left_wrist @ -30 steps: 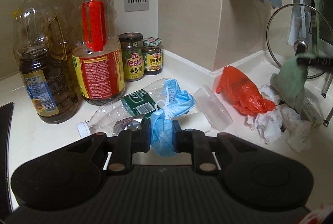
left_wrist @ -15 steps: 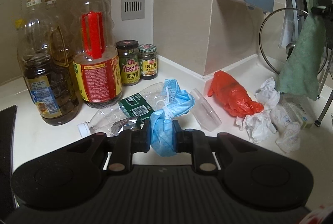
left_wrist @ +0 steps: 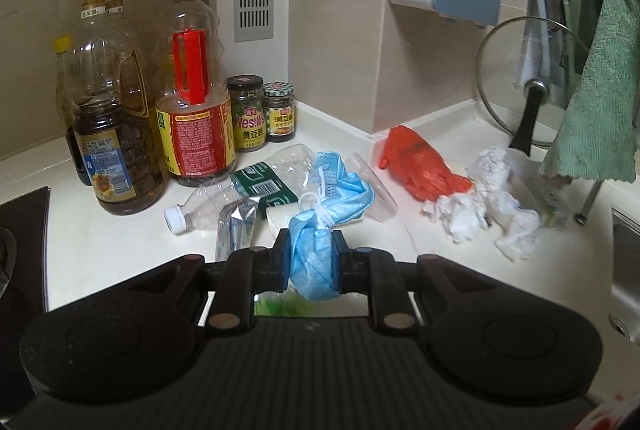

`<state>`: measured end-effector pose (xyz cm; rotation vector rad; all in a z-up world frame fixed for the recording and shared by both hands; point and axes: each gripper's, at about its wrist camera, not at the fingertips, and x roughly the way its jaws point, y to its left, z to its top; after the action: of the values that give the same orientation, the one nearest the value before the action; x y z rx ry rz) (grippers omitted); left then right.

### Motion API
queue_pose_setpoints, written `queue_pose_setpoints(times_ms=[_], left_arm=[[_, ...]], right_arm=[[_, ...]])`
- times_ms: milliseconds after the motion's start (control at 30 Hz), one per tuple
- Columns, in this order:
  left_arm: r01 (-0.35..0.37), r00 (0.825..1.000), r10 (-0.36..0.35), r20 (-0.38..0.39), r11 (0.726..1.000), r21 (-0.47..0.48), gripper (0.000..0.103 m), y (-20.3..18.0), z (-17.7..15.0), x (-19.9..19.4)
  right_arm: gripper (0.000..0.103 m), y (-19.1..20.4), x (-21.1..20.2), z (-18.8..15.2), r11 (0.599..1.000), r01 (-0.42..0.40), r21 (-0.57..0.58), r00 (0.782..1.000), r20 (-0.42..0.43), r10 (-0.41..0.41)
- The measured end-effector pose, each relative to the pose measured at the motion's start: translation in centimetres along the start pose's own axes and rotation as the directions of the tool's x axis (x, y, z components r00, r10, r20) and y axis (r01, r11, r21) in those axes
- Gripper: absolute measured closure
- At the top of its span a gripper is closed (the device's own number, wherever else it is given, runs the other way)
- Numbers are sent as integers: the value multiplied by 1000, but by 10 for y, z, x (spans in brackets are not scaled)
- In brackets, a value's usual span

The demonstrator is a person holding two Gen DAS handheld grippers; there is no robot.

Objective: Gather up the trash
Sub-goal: 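Carry the blue mask and green towel with both tools over the wastebasket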

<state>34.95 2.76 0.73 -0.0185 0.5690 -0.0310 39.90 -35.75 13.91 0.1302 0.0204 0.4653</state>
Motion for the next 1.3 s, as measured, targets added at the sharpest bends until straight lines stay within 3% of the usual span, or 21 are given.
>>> queue_pose_setpoints(times_ms=[300, 533, 867, 1300], left_arm=[[40, 999, -40, -26, 999, 17, 86, -18, -29, -46], [44, 996, -44, -73, 999, -4, 86, -22, -60, -68], [-1, 983, -8, -185, 999, -52, 86, -13, -116, -75], [-32, 950, 1, -312, 995, -96, 86, -7, -177, -60]], right_arm=[[95, 34, -68, -9, 985, -162, 54, 986, -17, 163], [95, 65, -91, -34, 955, -274, 116, 957, -67, 283], [95, 110, -78, -104, 900, -368, 235, 870, -256, 422], [95, 140, -44, -208, 909, -328, 256, 758, -504, 415]])
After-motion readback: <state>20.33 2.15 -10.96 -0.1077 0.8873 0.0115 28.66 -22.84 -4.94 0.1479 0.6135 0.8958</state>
